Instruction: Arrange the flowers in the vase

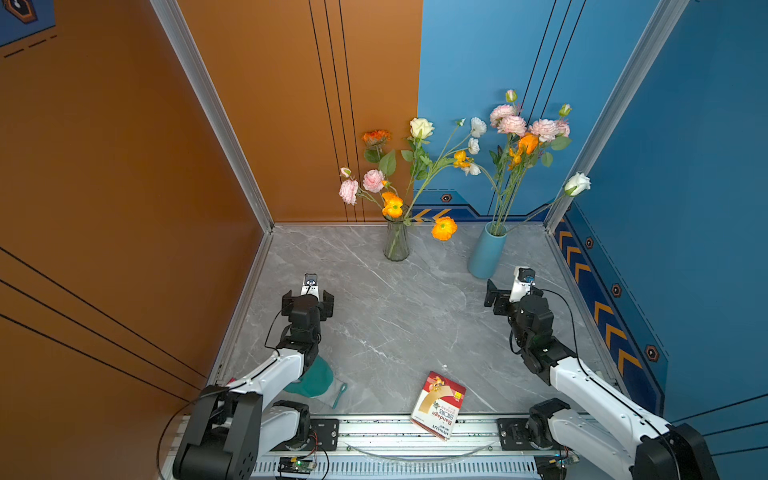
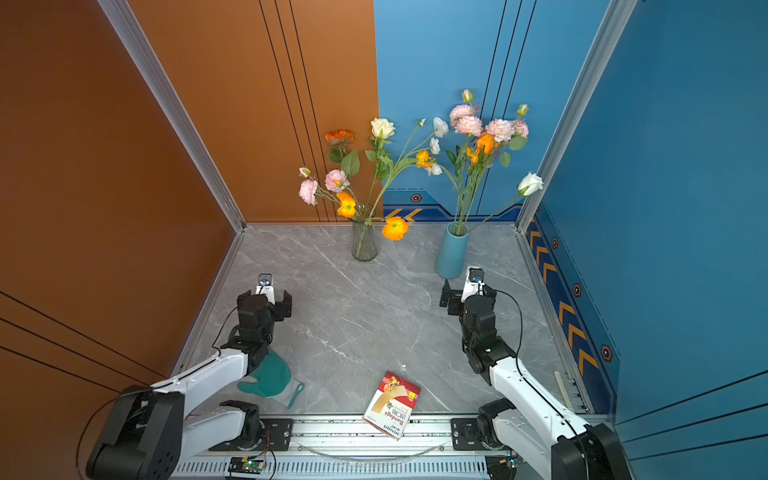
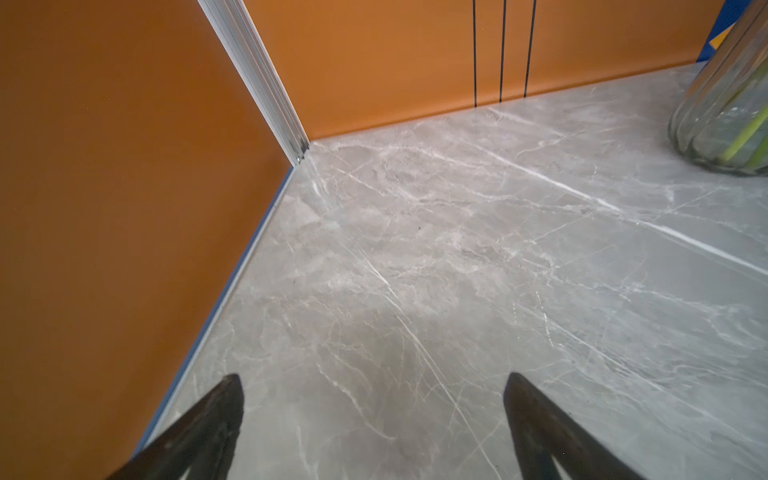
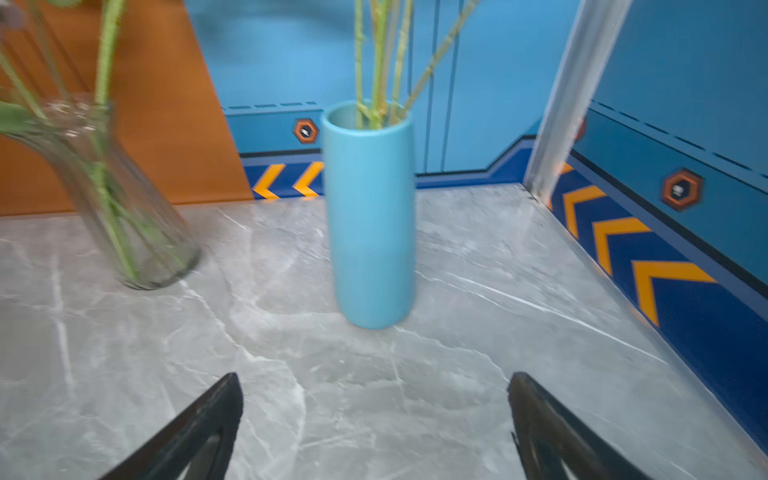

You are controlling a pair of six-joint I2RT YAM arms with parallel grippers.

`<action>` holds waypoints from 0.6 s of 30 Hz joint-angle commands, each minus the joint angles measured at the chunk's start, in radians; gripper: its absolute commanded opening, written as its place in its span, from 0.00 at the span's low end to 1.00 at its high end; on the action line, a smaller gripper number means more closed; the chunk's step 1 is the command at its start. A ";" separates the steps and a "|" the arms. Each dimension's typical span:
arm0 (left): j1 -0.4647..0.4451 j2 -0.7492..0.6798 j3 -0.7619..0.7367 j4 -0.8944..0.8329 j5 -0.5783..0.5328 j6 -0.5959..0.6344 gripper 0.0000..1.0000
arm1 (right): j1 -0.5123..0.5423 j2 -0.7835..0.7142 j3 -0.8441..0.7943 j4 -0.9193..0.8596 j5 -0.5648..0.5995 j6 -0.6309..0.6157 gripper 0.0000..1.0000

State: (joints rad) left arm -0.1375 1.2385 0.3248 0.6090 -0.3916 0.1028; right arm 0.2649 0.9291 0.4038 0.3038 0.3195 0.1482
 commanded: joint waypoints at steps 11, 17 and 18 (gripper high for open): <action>0.056 0.343 -0.023 0.493 0.071 -0.085 0.98 | -0.215 0.257 -0.196 0.513 -0.231 -0.126 1.00; 0.043 0.336 0.019 0.408 0.022 -0.089 0.98 | -0.205 0.609 -0.205 0.923 -0.293 -0.167 1.00; 0.040 0.339 0.022 0.406 0.019 -0.085 0.98 | -0.194 0.662 -0.210 1.002 -0.279 -0.174 1.00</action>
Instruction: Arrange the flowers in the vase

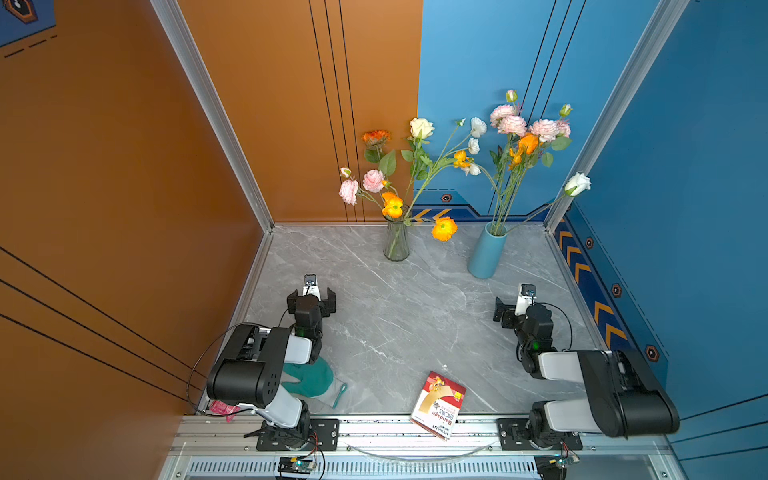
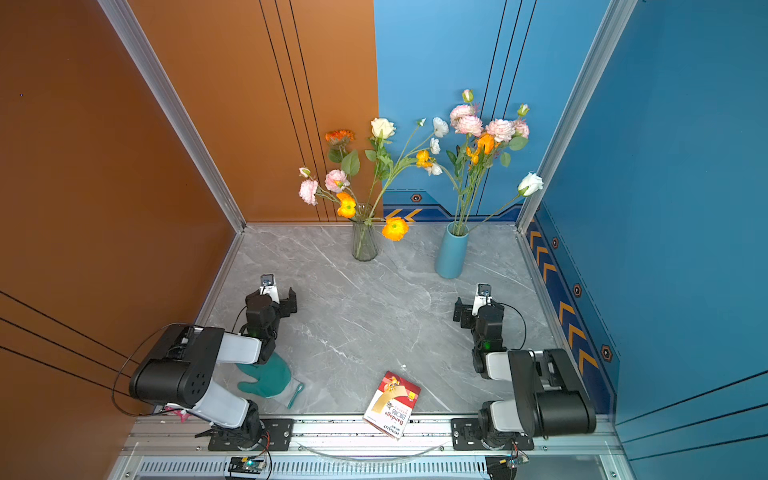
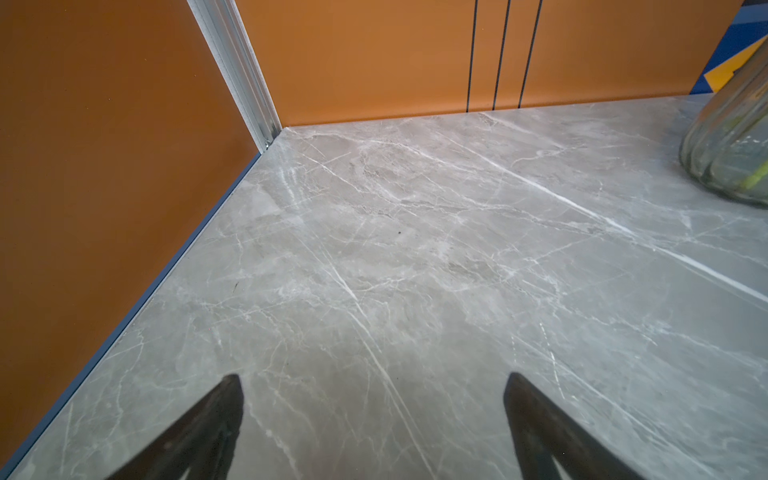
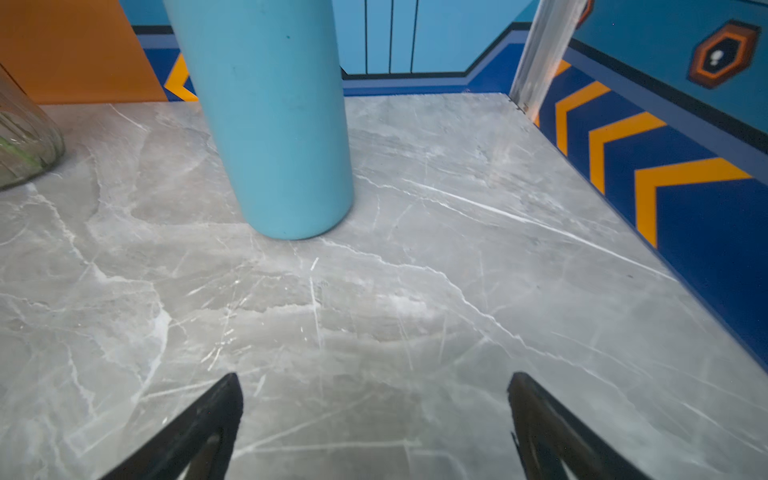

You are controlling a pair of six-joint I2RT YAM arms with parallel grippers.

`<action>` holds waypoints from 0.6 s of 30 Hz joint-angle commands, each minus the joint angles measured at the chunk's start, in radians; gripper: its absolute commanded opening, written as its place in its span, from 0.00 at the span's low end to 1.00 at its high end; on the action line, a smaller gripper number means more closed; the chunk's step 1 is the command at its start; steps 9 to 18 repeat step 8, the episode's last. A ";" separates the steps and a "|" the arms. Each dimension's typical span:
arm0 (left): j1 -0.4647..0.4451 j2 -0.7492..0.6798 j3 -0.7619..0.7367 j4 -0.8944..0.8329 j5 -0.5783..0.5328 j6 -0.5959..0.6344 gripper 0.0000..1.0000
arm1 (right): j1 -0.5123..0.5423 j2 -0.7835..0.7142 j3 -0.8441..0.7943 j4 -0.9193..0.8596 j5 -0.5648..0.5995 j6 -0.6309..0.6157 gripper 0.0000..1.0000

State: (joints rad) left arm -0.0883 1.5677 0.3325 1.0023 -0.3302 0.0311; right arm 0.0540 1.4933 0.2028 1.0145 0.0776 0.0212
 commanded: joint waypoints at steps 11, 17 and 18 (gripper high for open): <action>-0.006 0.004 0.017 -0.001 -0.033 -0.018 0.98 | -0.006 0.047 0.155 -0.086 0.028 0.003 1.00; -0.006 0.004 0.017 -0.001 -0.033 -0.018 0.98 | -0.006 0.047 0.155 -0.086 0.028 0.003 1.00; -0.006 0.004 0.017 -0.001 -0.033 -0.018 0.98 | -0.006 0.047 0.155 -0.086 0.028 0.003 1.00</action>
